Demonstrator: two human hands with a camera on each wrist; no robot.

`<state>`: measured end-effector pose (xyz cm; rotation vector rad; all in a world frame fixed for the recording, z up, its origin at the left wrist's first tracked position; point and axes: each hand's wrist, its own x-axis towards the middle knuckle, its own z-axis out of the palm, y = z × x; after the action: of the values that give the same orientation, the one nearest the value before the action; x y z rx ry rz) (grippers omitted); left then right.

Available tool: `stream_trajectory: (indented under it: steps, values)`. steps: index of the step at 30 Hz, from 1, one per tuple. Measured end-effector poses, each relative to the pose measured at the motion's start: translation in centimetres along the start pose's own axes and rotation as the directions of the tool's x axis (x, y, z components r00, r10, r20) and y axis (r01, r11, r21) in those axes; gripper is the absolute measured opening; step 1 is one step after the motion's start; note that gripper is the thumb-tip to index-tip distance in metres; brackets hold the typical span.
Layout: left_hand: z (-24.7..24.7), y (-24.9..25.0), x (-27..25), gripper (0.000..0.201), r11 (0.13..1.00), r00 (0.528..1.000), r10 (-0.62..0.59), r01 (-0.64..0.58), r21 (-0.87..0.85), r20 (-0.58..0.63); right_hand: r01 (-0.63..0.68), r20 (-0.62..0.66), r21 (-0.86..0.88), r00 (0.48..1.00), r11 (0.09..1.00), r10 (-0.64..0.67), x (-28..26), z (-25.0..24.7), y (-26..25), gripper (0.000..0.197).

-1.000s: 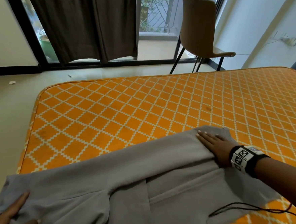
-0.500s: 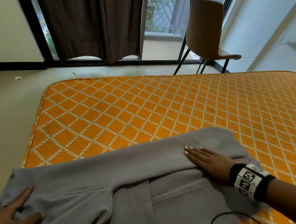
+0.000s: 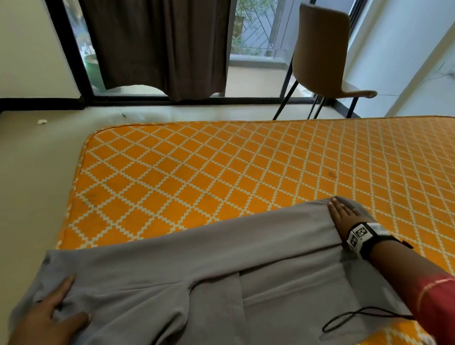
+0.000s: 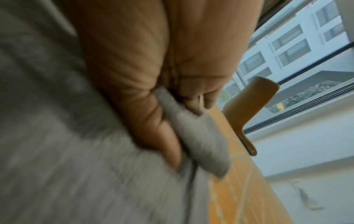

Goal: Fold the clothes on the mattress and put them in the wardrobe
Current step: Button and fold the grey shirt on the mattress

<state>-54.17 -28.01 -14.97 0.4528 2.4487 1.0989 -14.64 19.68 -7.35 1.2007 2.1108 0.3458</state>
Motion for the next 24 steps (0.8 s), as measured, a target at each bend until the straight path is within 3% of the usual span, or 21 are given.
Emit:
stream_trajectory:
  steps: [2, 4, 7, 9, 12, 18, 21, 24]
  values:
    - [-0.3, 3.6, -2.5, 0.091, 0.998, 1.000, -0.022, 0.022, -0.064, 0.007, -0.142, -0.010, -0.105, 0.990, 0.984, 0.142, -0.6, -1.8, 0.1, 0.070]
    - [-0.4, 3.8, -3.3, 0.089, 0.996, 1.000, 0.019, -0.018, -0.087, 0.016, -0.207, 0.032, -0.251, 0.975, 0.946, 0.222, -2.4, -5.5, -0.4, 0.058]
    - [-0.6, 4.9, -4.7, 0.080, 0.984, 0.999, -0.010, 0.019, -0.175, 0.051, -0.205, -0.114, -0.198, 0.976, 0.959, 0.185, -6.2, -10.0, -3.0, 0.055]
    - [-0.9, 5.9, -5.5, 0.075, 0.977, 0.998, -0.038, 0.048, -0.209, 0.053, -0.116, -0.263, -0.111, 0.961, 0.987, 0.083, -10.0, -12.4, -6.1, 0.068]
    - [-1.4, 6.4, -6.2, 0.077, 0.977, 0.996, -0.044, 0.059, -0.204, 0.076, 0.143, -0.358, -0.001, 0.924, 0.990, -0.134, -17.3, -14.6, -12.0, 0.082]
    - [-4.2, 6.1, -8.7, 0.065, 0.997, 0.987, -0.021, 0.033, -0.073, 0.159, 0.555, -0.465, 0.285, 0.793, 0.782, -0.394, -28.5, -14.1, -25.2, 0.069]
    - [-4.8, 5.3, -9.6, 0.067, 1.000, 0.985, -0.009, 0.011, -0.009, 0.174, 0.666, -0.638, 0.213, 0.649, 0.715, -0.414, -31.9, -11.2, -30.5, 0.048]
    - [-5.2, 5.2, -9.9, 0.058, 0.999, 0.980, -0.005, 0.013, -0.040, 0.198, 0.711, -0.595, 0.150, 0.620, 0.687, -0.511, -33.2, -8.6, -33.6, 0.037]
